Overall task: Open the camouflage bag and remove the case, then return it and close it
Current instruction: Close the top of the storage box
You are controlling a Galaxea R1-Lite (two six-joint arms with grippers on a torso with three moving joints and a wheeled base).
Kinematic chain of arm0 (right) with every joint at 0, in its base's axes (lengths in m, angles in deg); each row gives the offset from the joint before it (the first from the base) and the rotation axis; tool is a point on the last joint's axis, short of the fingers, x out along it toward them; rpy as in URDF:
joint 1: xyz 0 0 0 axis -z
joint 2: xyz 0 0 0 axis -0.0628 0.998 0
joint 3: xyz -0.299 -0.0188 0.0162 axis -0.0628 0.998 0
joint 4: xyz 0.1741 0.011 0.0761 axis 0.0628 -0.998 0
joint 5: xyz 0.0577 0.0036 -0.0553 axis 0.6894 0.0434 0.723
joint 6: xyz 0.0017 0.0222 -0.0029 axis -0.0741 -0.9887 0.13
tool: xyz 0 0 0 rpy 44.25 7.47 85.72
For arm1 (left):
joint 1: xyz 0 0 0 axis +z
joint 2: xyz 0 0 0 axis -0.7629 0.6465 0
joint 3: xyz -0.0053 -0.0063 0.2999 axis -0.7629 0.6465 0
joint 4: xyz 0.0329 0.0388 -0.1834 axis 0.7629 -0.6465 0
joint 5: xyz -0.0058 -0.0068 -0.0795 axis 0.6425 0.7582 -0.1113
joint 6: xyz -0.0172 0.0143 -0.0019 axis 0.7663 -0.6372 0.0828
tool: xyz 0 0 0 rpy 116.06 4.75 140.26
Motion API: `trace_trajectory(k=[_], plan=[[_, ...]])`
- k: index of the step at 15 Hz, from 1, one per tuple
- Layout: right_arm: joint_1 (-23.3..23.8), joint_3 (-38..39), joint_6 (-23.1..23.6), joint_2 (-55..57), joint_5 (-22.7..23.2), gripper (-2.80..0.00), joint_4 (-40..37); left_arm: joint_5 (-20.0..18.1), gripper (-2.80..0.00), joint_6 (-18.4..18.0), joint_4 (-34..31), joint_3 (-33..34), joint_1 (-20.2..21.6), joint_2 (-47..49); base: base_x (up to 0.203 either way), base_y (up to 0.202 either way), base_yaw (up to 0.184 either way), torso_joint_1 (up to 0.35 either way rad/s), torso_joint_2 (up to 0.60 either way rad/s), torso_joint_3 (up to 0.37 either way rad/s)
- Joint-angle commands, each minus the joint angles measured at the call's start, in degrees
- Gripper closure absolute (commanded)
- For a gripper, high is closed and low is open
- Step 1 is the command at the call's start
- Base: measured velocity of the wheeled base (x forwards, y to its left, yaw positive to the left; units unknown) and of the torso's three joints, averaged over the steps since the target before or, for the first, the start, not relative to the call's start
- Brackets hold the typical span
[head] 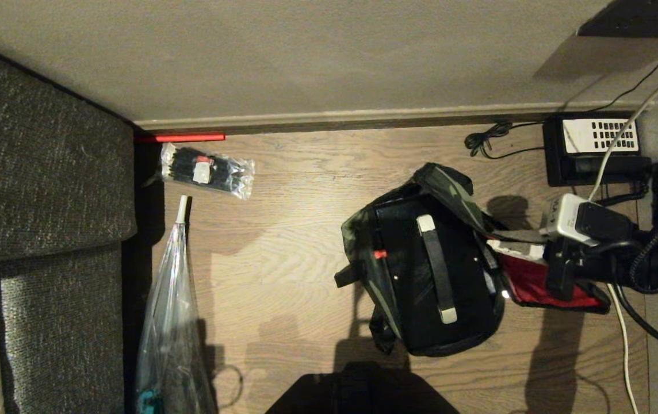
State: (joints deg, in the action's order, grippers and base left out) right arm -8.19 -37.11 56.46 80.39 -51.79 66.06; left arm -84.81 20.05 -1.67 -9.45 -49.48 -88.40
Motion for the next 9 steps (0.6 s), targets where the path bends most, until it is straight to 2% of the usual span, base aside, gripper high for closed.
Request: trace_trajectory(k=[1, 5, 7, 9], plan=[[-0.3, 1.3, 0.4, -1.9, -0.9, 0.0, -0.1, 0.0, 0.0, 0.0, 0.0, 0.2, 0.0, 0.0, 0.0, 0.0, 0.0, 0.0, 0.0, 0.0], [-1.3, 9.1, -1.7, -2.9, -6.0, 0.0, -1.3, 0.0, 0.0, 0.0, 0.0, 0.2, 0.0, 0.0, 0.0, 0.0, 0.0, 0.0, 0.0, 0.0], [-2.3, 12.5, -4.3, -2.6, -8.6, 0.0, -2.3, 0.0, 0.0, 0.0, 0.0, 0.2, 0.0, 0.0, 0.0, 0.0, 0.0, 0.0, 0.0, 0.0], [-4.8, 12.8, -7.6, -0.6, -10.9, 0.0, -5.1, 0.0, 0.0, 0.0, 0.0, 0.2, 0.0, 0.0, 0.0, 0.0, 0.0, 0.0, 0.0, 0.0]])
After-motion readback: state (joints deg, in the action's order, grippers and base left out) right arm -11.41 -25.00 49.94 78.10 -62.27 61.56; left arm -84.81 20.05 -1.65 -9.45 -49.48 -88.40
